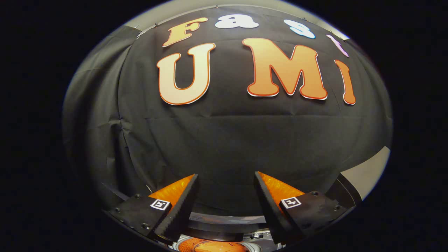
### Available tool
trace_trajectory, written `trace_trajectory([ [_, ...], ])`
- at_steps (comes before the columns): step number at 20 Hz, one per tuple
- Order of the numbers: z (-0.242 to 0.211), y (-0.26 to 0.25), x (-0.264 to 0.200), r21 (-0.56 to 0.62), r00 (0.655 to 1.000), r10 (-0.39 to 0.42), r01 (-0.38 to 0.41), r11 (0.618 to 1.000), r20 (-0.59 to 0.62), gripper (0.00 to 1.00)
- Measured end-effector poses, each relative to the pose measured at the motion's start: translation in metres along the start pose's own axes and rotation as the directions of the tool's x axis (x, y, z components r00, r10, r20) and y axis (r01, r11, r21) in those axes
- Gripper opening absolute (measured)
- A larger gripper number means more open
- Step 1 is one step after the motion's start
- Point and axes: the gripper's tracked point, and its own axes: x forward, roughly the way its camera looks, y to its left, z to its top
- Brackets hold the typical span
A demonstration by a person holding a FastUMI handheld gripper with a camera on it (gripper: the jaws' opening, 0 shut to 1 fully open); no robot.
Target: Put the clothes into the washing machine and then close the washing machine lid.
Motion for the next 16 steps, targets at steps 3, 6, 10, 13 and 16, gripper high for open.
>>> trace_trajectory([
  [3,-0.002,0.001,-0.006,-0.004,1.000,0.002,-0.002,1.000,0.002,1.00],
  [6,-0.004,0.002,-0.013,-0.008,1.000,0.003,-0.003,1.000,0.006,1.00],
  [10,-0.010,0.005,-0.025,-0.015,1.000,0.009,-0.009,1.000,0.015,0.99],
  [13,-0.015,0.006,-0.037,-0.028,1.000,0.020,-0.020,0.999,0.016,0.99],
  [16,-0.024,0.008,-0.052,-0.034,1.000,0.017,-0.016,0.999,0.023,0.99],
])
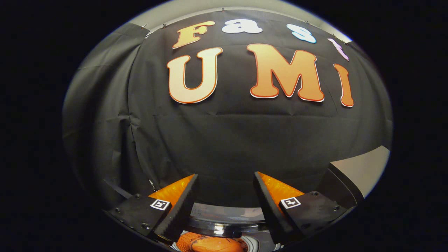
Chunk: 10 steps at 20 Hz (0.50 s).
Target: Put the clothes into the washing machine and then close the washing machine lid.
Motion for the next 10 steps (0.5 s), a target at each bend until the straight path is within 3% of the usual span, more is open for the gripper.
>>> trace_trajectory([
  [6,-0.029,0.002,-0.032,0.006,1.000,-0.022,0.022,1.000,0.004,0.99],
  [10,-0.094,-0.001,-0.053,0.079,0.991,-0.054,0.064,0.995,-0.126,0.99],
])
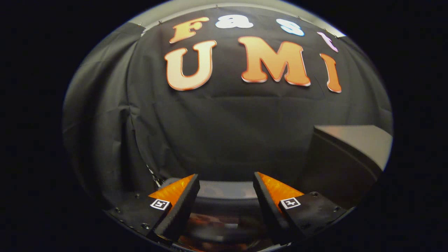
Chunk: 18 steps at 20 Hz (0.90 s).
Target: Put the clothes into the washing machine and then close the washing machine lid.
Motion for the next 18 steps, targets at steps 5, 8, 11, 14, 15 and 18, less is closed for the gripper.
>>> trace_trajectory([
  [5,-0.016,-0.006,-0.014,-0.011,1.000,-0.019,0.019,1.000,-0.020,0.99],
  [8,-0.001,-0.003,-0.019,-0.003,1.000,-0.015,0.015,1.000,-0.004,0.99],
  [11,0.021,0.004,-0.028,-0.008,0.999,-0.010,0.010,1.000,0.031,0.99],
  [14,0.050,0.017,-0.046,0.002,0.997,0.007,-0.008,1.000,0.077,0.99],
  [15,0.064,0.022,-0.055,0.003,0.995,0.017,-0.017,1.000,0.102,0.98],
  [18,0.100,0.027,-0.085,0.010,0.986,0.035,-0.037,0.999,0.163,0.98],
])
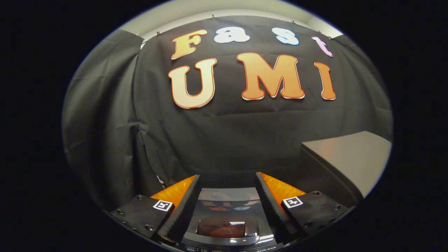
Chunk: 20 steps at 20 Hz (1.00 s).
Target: Put the clothes into the washing machine and then close the washing machine lid.
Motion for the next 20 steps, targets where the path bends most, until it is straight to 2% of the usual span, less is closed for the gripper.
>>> trace_trajectory([
  [4,0.060,-0.016,-0.037,0.002,0.994,-0.021,0.021,1.000,0.107,0.98],
  [8,0.094,-0.049,-0.076,0.004,0.990,-0.030,0.030,1.000,0.139,0.98],
  [16,0.128,-0.164,-0.160,-0.081,0.979,-0.127,0.140,0.987,0.157,0.98],
  [20,0.135,-0.218,-0.207,-0.075,0.974,-0.155,0.169,0.983,0.165,0.98],
])
